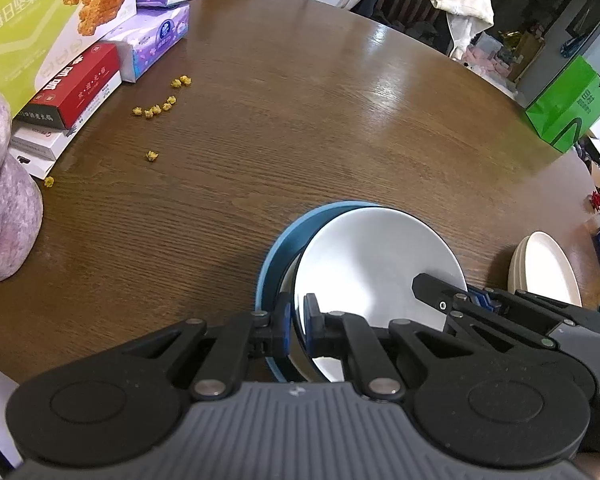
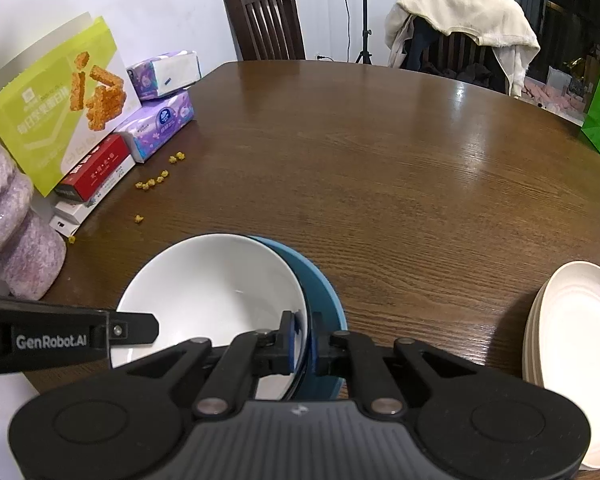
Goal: Organize plates and bowls
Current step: 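Lower the small white bowl into the nested bowls with both grippers, then open both grippers and pull back from the nested bowls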
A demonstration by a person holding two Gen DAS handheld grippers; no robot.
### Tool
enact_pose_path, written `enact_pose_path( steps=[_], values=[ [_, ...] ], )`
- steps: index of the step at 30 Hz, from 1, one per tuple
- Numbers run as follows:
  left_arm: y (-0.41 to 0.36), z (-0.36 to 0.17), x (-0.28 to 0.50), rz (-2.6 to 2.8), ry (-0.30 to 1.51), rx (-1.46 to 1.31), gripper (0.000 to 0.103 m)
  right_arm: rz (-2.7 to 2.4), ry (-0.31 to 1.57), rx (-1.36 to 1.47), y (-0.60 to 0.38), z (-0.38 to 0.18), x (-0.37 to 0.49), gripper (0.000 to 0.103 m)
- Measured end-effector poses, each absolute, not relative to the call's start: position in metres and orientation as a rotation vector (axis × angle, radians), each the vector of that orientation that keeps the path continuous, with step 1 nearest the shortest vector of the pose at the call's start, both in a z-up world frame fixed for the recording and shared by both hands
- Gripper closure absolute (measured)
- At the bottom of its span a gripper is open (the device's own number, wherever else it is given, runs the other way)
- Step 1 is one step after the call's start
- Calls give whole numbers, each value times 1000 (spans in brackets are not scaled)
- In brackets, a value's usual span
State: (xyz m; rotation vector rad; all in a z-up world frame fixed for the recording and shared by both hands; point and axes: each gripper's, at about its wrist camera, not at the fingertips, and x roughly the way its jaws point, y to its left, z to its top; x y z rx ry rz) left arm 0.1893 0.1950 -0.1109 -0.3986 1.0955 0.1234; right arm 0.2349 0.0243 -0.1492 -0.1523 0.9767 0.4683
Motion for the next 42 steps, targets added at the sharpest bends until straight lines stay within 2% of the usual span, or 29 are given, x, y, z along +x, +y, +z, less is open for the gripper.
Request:
enact_pose_path(
  steps=[30,32,35,36,37,38,40,41,42],
  values=[
    [201,-103,185,154,1101,-419,96,467,1015,-117,24,-145,238,98],
    [201,-98,183,152,1086,-419,95,467,1021,-114,23,-144,238,98],
    [199,-92,179,143,1065,-409,93,487,1013,-95,20,-137,236,91],
    [199,-90,177,139,1060,-409,85,491,1006,-90,19,-134,235,91],
    [198,-88,175,138,1052,-407,73,494,997,-89,17,-130,234,90],
    [198,-86,173,134,1038,-406,67,496,990,-87,16,-127,233,88],
    [197,-83,168,127,1015,-398,56,501,976,-80,11,-122,231,64],
    [196,-81,166,117,1009,-395,53,502,966,-84,9,-119,229,57],
    [195,-80,164,111,1002,-391,43,501,957,-91,6,-116,227,48]
  ],
)
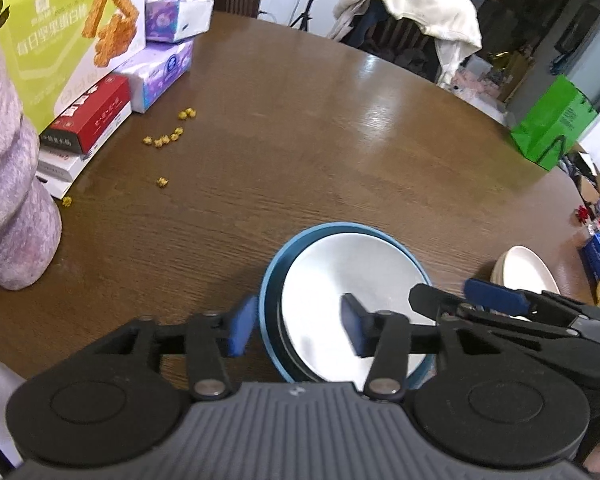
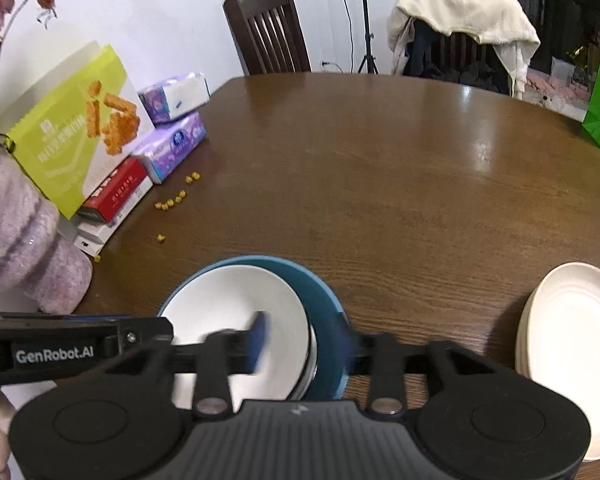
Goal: Organize plates and bowls
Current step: 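Open both grippers and pull back from the nested bowls, then move both grippers to the blue bowl's rim and close on it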
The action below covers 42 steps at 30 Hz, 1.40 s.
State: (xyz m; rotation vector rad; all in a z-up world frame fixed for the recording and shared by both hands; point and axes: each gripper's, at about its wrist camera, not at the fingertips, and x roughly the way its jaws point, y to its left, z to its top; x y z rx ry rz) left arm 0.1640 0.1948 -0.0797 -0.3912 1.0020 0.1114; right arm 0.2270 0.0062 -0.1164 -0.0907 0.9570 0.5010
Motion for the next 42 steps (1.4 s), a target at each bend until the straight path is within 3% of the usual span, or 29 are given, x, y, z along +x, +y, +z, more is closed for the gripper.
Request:
enact_pose_path(
  steps=[1,5,7,12,28,42],
  values=[
    [194,-78,162,106,991,-389,32,495,950,-98,3,-115,224,41],
    [191,-75,151,67,959,-388,18,471,945,-98,-14,-112,217,22],
    [189,-74,147,51,945,-391,5,458,941,-87,-25,-110,213,10],
    [183,-68,129,30,854,-375,0,428,908,-67,-49,-99,199,0],
    [160,-47,97,-53,676,-275,0,360,874,-113,-84,-79,154,0],
    [155,-49,103,-68,678,-240,0,343,885,-66,-87,-85,153,0]
  ],
)
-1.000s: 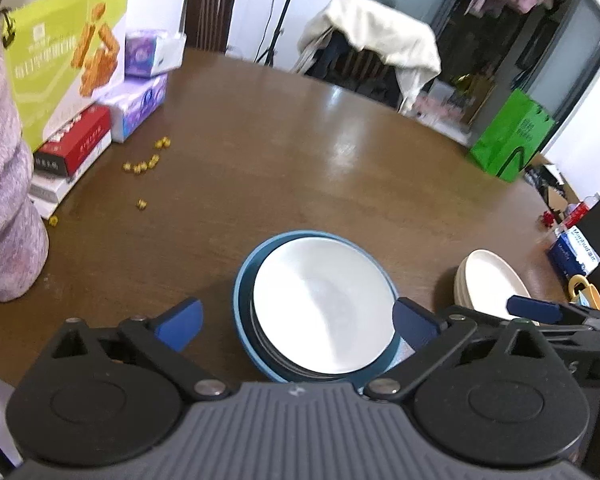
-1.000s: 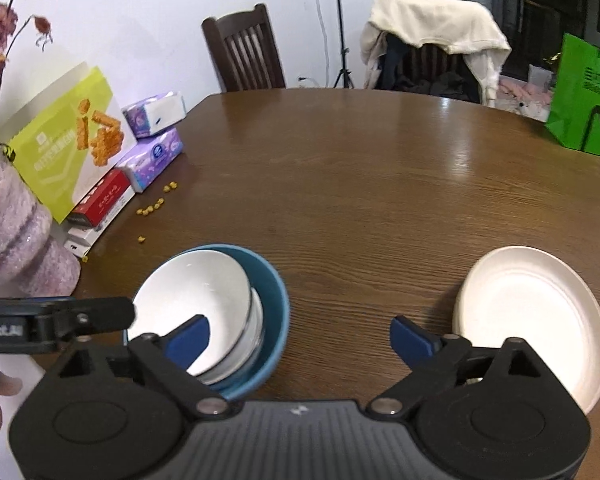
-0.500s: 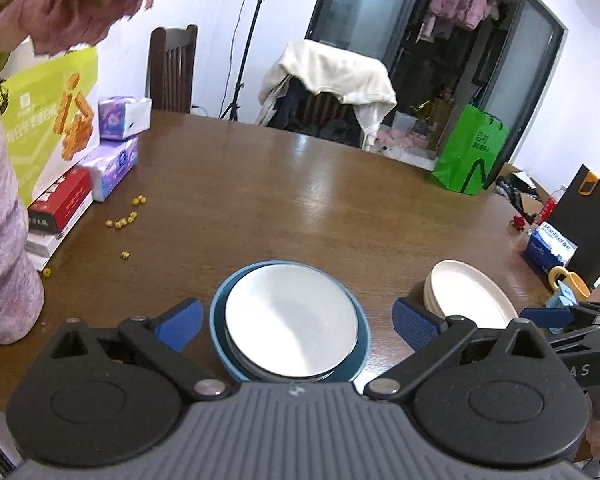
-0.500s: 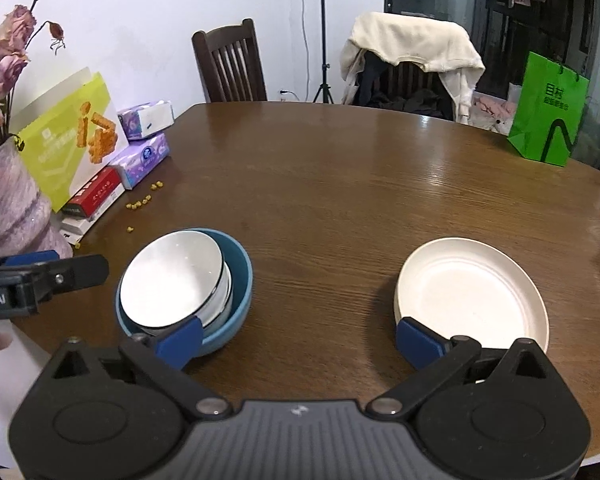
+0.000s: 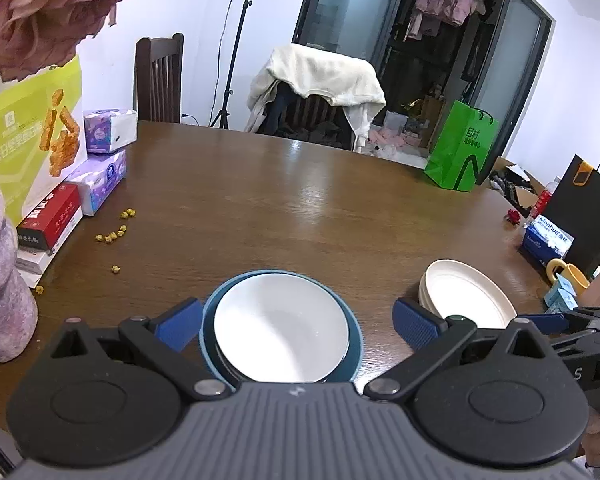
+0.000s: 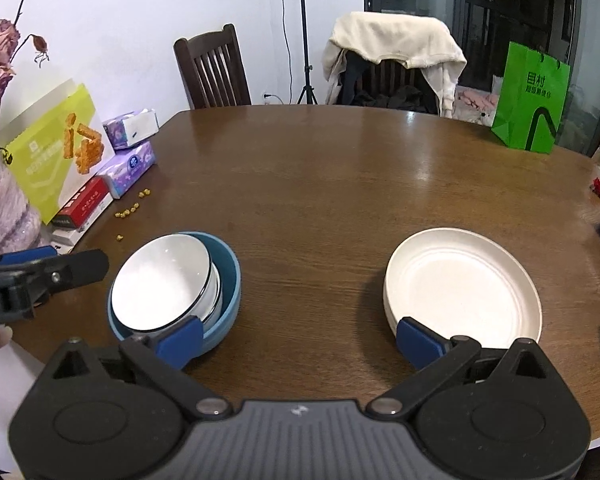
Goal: Organize plates and bowls
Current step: 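Move both grippers to the blue bowl's rim and close on it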
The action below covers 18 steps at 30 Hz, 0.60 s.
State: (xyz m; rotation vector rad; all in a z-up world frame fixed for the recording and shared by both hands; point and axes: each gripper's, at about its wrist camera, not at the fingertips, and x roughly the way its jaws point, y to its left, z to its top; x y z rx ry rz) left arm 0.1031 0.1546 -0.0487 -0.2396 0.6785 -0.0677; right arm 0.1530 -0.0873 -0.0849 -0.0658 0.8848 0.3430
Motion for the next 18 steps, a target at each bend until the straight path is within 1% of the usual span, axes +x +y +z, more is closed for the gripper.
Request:
enact_pose_path(
  steps=[18],
  values=[
    [173,-49,86,5,680,-268,0,414,942,-57,-66,-90,159,0]
  ],
)
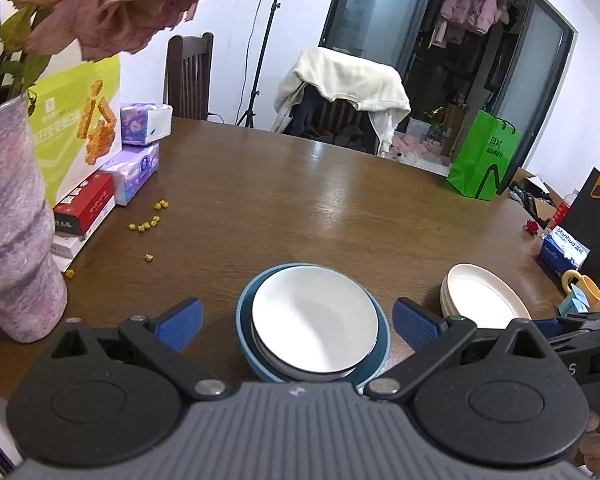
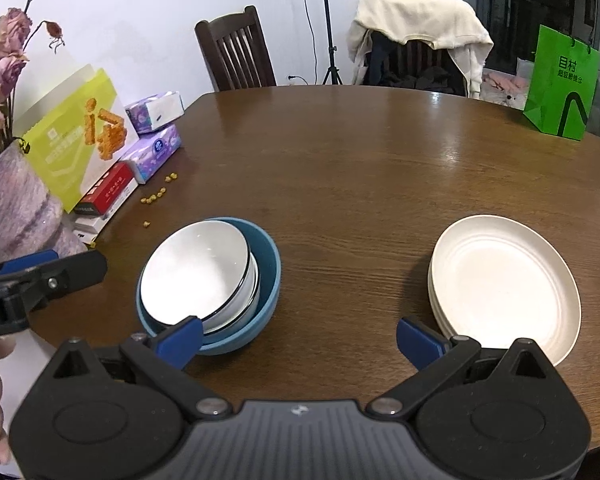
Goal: Organize plates and bowls
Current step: 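Move both grippers to the blue bowl's rim and close on it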
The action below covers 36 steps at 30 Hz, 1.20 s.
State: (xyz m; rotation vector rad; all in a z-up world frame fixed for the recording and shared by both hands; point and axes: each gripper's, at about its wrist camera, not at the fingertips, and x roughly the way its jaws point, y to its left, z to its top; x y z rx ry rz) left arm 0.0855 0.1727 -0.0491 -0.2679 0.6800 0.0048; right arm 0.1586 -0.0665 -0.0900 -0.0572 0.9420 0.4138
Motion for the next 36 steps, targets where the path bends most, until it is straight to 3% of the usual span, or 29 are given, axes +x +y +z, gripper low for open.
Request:
enact_pose_path(
  steps=[36],
  values=[
    [174,-67,119,70,788,-296,0,409,994,-61,-73,-107,189,0]
  ],
)
